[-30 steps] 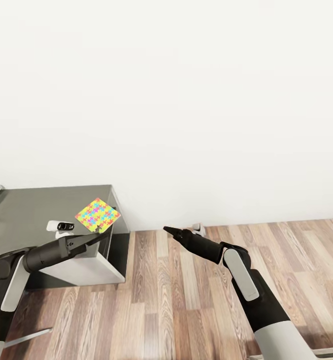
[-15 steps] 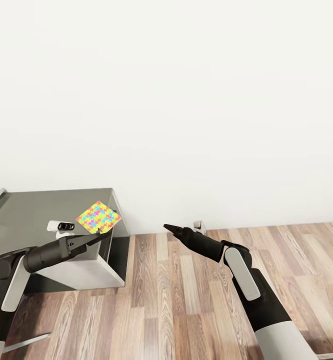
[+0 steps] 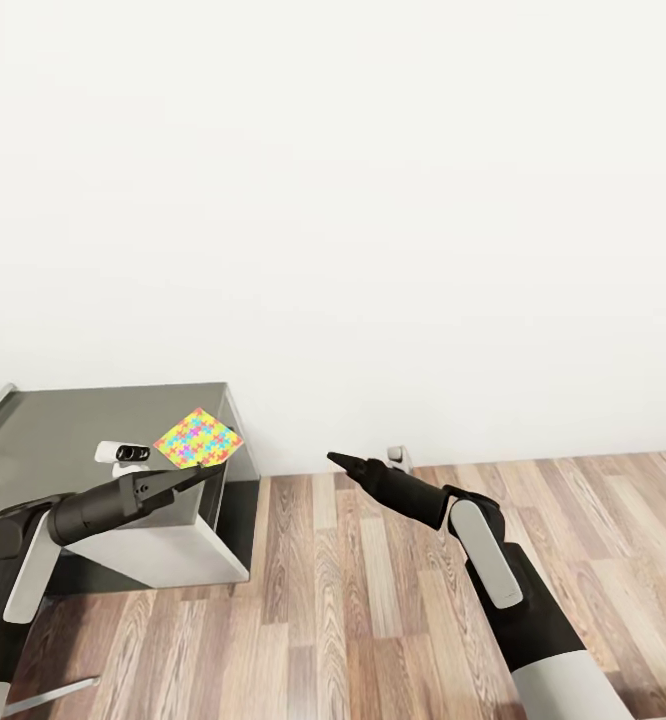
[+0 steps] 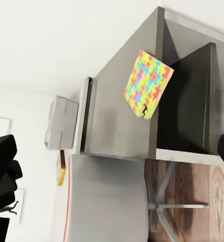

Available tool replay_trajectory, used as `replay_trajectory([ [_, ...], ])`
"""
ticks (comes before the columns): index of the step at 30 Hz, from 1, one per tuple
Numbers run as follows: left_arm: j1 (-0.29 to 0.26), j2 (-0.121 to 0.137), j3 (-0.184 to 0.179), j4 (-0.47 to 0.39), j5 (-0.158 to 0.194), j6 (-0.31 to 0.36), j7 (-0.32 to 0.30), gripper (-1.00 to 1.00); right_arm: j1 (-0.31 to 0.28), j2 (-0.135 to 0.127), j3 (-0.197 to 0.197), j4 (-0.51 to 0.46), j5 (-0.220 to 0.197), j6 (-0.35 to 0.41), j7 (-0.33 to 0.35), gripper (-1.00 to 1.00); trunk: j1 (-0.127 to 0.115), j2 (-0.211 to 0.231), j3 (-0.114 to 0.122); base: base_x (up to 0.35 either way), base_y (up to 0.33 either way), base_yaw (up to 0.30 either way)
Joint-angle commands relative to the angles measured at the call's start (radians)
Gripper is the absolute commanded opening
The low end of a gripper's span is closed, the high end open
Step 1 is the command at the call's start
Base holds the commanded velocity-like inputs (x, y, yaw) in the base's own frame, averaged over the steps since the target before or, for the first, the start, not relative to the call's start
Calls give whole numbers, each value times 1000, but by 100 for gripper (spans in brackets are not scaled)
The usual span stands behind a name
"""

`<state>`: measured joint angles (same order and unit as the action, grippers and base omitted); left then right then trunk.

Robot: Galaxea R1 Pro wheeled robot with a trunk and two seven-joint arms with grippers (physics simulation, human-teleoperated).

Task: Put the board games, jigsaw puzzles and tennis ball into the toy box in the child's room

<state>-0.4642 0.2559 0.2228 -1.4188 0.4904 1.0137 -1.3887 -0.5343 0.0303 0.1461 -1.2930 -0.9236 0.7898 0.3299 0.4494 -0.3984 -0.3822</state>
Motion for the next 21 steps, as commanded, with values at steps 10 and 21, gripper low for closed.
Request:
replay_trajectory([
  [10, -1, 4, 5, 0, 2, 9, -3, 100, 8, 4, 2, -28, 3, 3, 2, 100, 1, -2, 15, 0, 0, 0],
  [21, -1, 1, 2, 0, 1, 9, -32, 100, 9, 3, 2, -30, 3, 2, 2, 100, 1, -2, 33, 0, 0, 0],
])
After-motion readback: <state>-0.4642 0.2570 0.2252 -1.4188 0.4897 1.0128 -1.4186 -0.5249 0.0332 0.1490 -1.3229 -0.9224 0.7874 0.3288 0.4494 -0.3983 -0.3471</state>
